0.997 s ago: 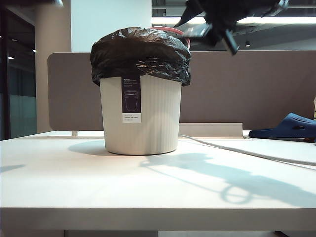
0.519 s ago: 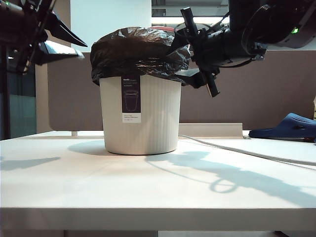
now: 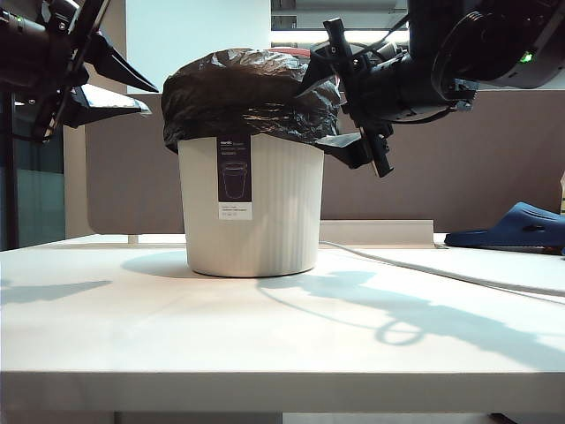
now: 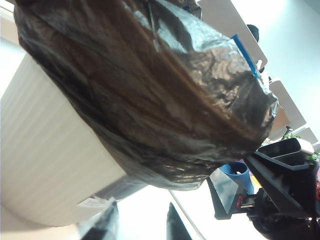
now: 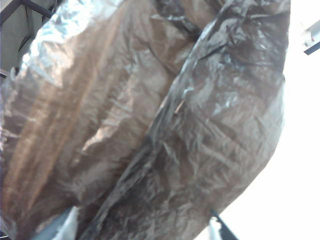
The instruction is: Open the ring lid of the trash can, pull out the black garbage bag inside, and place it on the table.
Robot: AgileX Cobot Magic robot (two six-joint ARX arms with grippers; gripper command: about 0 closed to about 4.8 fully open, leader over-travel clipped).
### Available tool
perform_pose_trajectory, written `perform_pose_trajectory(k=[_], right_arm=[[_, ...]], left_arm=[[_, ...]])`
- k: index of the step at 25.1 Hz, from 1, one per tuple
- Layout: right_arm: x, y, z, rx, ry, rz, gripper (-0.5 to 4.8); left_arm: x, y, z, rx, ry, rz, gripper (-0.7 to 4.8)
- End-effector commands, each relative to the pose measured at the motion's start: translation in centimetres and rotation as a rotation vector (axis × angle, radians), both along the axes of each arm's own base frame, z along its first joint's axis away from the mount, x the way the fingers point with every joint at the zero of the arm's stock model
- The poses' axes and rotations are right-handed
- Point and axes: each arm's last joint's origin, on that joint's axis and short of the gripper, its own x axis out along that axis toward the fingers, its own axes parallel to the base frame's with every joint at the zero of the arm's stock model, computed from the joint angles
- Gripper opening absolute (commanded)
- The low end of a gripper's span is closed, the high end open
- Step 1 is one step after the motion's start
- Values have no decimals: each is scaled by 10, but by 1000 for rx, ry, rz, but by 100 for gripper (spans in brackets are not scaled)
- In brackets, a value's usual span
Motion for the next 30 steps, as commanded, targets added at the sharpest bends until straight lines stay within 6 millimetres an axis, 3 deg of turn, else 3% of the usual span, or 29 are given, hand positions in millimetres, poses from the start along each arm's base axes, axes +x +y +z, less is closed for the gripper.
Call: perform_pose_trajectory(k=[1, 7, 20, 25, 30], right_arm=[[1, 4, -2, 11, -8, 25, 339], [7, 9, -20, 48, -31, 89, 338], [6, 11, -12, 81, -151, 143, 334], [7, 11, -15, 79, -146, 131, 295], [7, 17, -23, 78, -147, 151, 90]], left_arm=[[0, 0, 4, 2, -30, -1, 122], [0, 0, 3, 2, -29, -2, 122], [0, 0, 3, 9, -32, 2, 121], [0, 0, 3, 8, -31, 0, 121], [0, 0, 2, 9, -23, -5, 121]])
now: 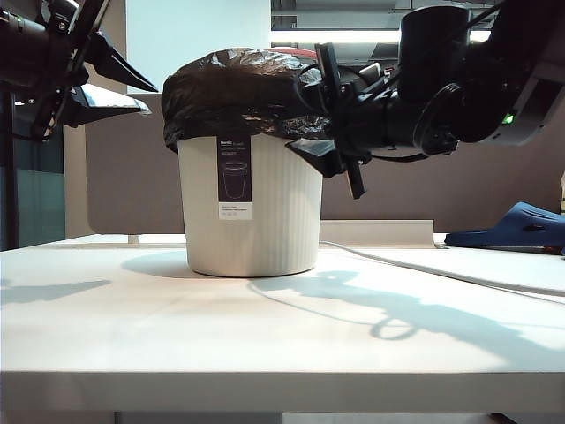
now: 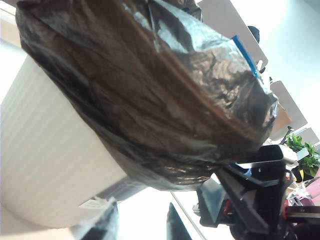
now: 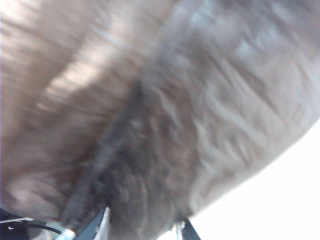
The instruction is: Open the ring lid of the trash can, pull out the black garbage bag inside, and place it on the table.
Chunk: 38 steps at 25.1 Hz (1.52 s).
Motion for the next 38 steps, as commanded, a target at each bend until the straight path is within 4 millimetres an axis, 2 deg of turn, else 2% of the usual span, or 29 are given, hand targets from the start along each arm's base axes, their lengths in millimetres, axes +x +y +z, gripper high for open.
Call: perform_pose_trajectory(k=[1, 2, 5, 10, 14, 16, 18, 19, 21, 22, 25, 28, 31, 38], right_arm=[[-3, 3, 10, 29, -78, 25, 74], [-4, 3, 11, 34, -88, 28, 68], [-4, 3, 12, 39, -105, 45, -4], [-7, 4, 15, 51, -131, 125, -4], [-12, 9, 19, 98, -131, 192, -4], [-18, 17, 21, 117, -122, 227, -4], [-22, 24, 22, 127, -124, 250, -4], [-24, 27, 22, 130, -125, 260, -4], [-28, 32, 22, 145, -112, 272, -4], [-28, 33, 23, 148, -114, 275, -4], [-30, 34, 25, 180, -110, 289, -4], [-31, 35, 26, 194, -99, 303, -4], [-32, 36, 27, 199, -100, 315, -4], [-33, 37, 27, 202, -88, 339, -4]], left_arm=[[0, 0, 2, 4, -14, -8, 121], [0, 0, 2, 4, -14, -7, 121], [0, 0, 1, 8, -15, -6, 121], [3, -1, -3, 7, 1, -6, 121], [8, -1, -6, -114, 67, 2, 129], [10, -2, -2, -199, 70, -1, 210], [10, -3, -2, -226, 82, -2, 250], [9, -4, -2, -238, 96, -7, 252], [8, -12, -2, -281, 132, -10, 359], [8, -14, -2, -293, 141, -7, 374], [4, -31, -2, -332, 166, 28, 377], [4, -39, -2, -372, 180, 104, 377], [8, -38, -8, -433, 219, 176, 372], [21, -43, -19, -579, 227, 162, 359]])
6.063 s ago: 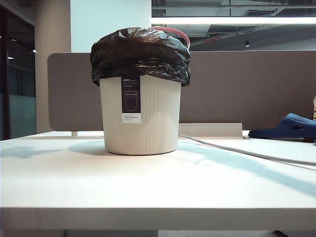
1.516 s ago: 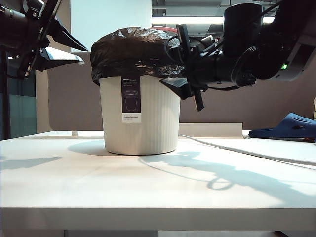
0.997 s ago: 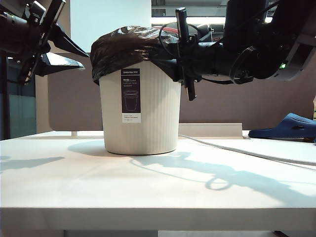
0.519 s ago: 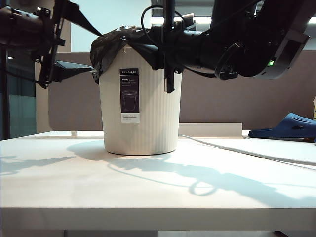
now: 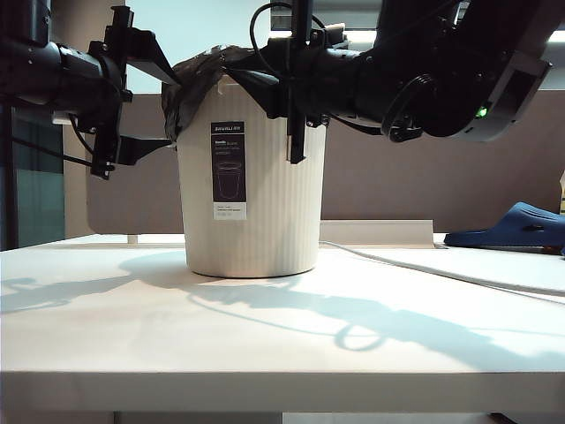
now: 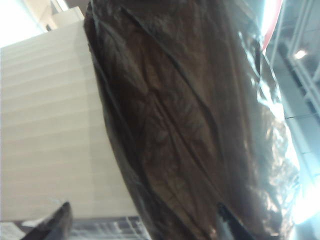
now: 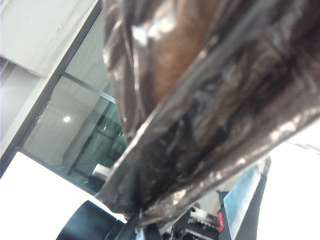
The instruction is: Open the ring lid of the trash can, pull out the black garbage bag inside, and place it on the table.
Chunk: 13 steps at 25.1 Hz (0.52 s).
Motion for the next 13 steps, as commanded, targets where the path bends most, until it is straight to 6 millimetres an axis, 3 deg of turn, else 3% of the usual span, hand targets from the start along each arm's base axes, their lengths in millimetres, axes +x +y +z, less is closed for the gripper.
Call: perform_pose_trajectory(k=[1, 2, 8, 11, 13], right_arm=[[-2, 1, 5, 11, -33, 28, -4], [-2, 1, 6, 11, -35, 30, -4], [-2, 1, 6, 10, -35, 39, -4], [-3, 1, 6, 4, -36, 64, -4], [-3, 2, 6, 3, -28, 86, -4]], left_arm=[[1, -3, 2, -40, -34, -9, 308], [1, -3, 3, -44, -49, -8, 247], [3, -4, 3, -47, -61, -6, 218], [3, -4, 1, -36, -62, -5, 105], [4, -4, -1, -32, -58, -4, 77]])
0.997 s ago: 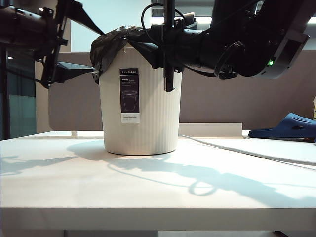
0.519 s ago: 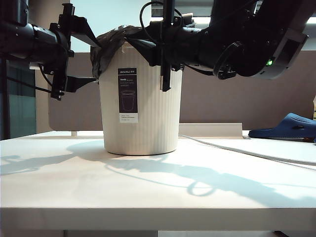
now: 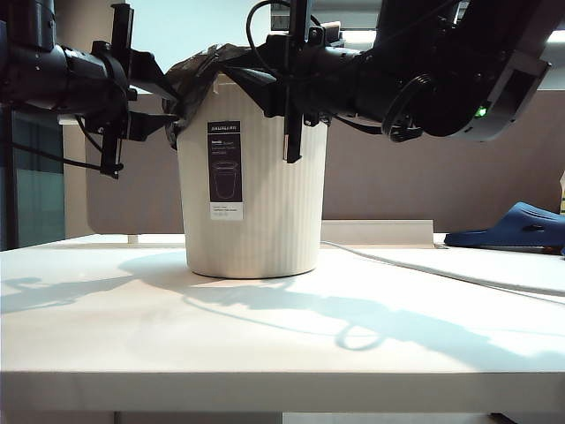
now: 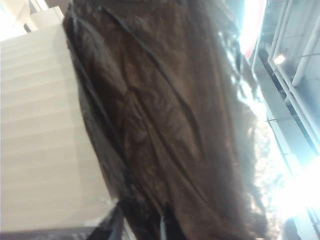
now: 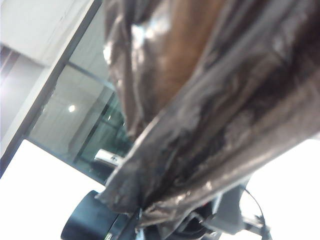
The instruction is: Open the ring lid of the trash can, pull out the black garbage bag inside, and place it on the table.
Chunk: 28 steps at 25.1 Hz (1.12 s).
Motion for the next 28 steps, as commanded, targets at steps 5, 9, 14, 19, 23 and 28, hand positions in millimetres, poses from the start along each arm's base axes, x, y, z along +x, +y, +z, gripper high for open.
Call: perform_pose_trajectory(k=[5, 9, 14, 19, 23, 28], right_arm=[[-3, 1, 5, 5, -26, 66, -4], [-3, 0, 6, 0, -36, 84, -4], [2, -9, 7, 3, -61, 77, -4], [14, -29, 7, -7, -55, 39, -4], [15, -31, 7, -15, -63, 57, -4], [13, -31, 15, 24, -68, 110, -4]], left_arm=[[1, -1, 2, 2, -32, -5, -6], [-1, 0, 12, 3, -143, -25, -6], [-3, 0, 15, -2, -154, -63, -6], [-13, 26, 36, 63, -177, -2, -6], [-18, 36, 46, 84, -204, -7, -6], [-17, 34, 39, 29, -86, -91, -5]])
